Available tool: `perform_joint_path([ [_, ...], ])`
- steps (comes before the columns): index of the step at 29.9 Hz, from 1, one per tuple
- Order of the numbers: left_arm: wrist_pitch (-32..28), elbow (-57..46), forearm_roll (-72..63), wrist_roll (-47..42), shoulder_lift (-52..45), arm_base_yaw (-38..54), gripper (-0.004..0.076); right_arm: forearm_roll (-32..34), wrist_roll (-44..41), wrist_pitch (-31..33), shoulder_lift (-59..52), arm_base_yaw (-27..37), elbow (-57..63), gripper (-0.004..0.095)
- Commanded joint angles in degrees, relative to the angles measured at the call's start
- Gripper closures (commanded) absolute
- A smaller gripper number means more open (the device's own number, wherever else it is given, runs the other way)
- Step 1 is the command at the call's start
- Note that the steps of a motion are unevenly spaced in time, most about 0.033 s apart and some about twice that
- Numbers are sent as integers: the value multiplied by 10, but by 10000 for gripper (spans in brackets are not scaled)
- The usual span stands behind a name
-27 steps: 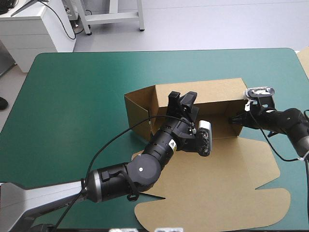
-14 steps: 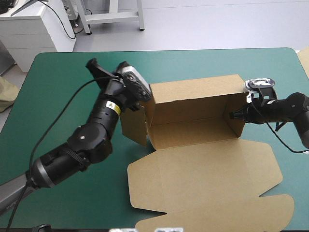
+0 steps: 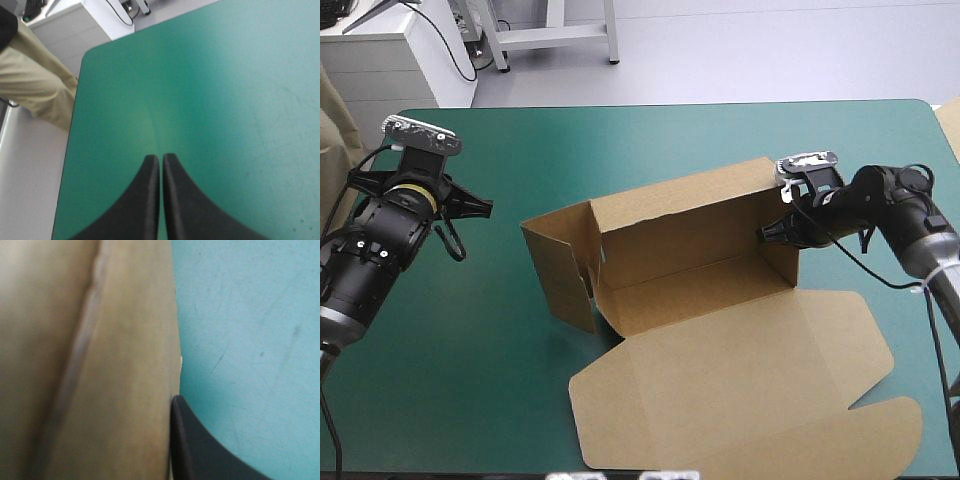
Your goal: Fold the box
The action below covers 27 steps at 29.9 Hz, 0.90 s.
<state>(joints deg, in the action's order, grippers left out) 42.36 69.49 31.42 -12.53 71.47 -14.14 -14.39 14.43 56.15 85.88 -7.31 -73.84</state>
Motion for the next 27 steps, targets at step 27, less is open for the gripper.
perform_joint_path([
  [27, 55, 11, -144, 96, -15, 9, 723, 20, -24, -58, 136, -2, -187, 533],
])
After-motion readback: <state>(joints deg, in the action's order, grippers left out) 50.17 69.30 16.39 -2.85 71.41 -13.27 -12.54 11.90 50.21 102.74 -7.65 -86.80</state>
